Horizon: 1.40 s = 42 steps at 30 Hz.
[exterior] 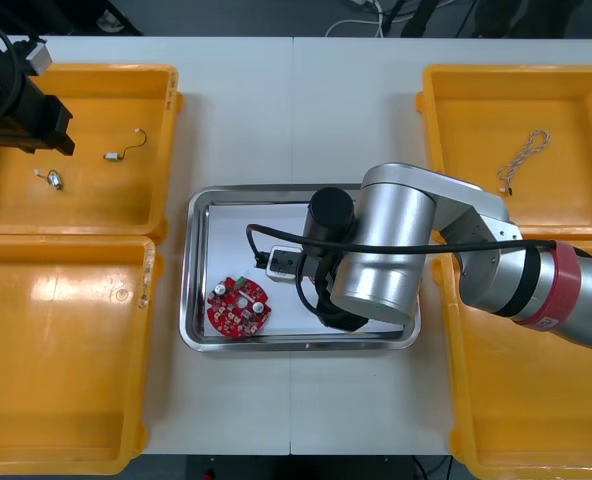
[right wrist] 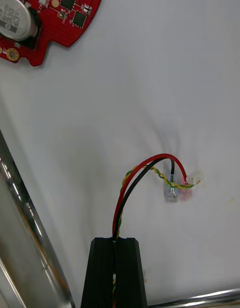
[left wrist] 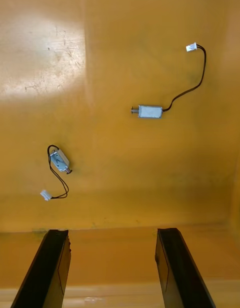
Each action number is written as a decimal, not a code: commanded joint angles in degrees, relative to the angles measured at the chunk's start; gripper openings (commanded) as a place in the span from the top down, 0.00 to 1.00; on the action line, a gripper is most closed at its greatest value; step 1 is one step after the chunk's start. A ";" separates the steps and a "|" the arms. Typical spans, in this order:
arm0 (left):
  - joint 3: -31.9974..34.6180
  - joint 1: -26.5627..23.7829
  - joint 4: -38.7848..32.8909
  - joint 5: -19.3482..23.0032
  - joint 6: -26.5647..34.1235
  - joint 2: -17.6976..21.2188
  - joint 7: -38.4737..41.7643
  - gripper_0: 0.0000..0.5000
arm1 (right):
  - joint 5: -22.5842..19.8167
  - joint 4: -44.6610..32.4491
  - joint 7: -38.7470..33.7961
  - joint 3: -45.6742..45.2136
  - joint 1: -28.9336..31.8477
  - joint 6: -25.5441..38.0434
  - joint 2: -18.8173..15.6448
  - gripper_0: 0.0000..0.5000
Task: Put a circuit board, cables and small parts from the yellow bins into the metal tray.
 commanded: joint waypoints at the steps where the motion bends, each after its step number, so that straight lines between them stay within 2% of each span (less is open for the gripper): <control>1: 1.34 -4.05 2.59 -0.84 -2.61 2.25 -5.23 0.00 | 0.87 -0.28 1.97 0.43 -0.48 -1.05 -0.14 1.00; 18: 1.34 -4.84 10.85 -2.33 -11.05 2.34 -8.92 0.00 | 1.49 0.07 2.59 0.87 1.63 -0.61 0.22 1.00; 19: 1.43 -4.84 11.20 -2.42 -11.58 2.34 -9.27 0.00 | 1.66 0.07 2.59 0.87 1.71 -0.61 0.30 0.86; 20: 1.43 -4.84 11.38 -2.51 -11.84 2.34 -9.45 0.00 | 1.75 -0.02 2.59 0.87 1.71 -0.61 0.39 0.78; 21: 1.43 -4.84 11.90 -2.59 -12.37 2.34 -9.71 0.00 | 2.10 0.07 2.59 0.87 1.63 -0.61 0.48 0.58; 22: 1.34 -4.84 12.61 -2.59 -12.98 2.34 -10.07 0.00 | 2.36 -0.02 2.59 0.87 1.63 -0.52 0.65 0.32; 24: 1.34 -4.84 13.57 -2.68 -14.13 2.34 -10.59 0.00 | 3.07 -0.02 2.59 0.87 1.63 -0.44 0.92 0.00; 36: -0.24 -4.84 18.14 -2.94 -18.87 2.34 -12.79 0.00 | 4.65 -0.10 2.24 0.26 1.63 0.71 1.36 0.00; 42: -1.47 -4.84 21.66 -1.89 -22.56 2.08 -13.41 0.00 | 4.39 -1.33 2.59 -3.08 1.63 3.96 1.36 0.00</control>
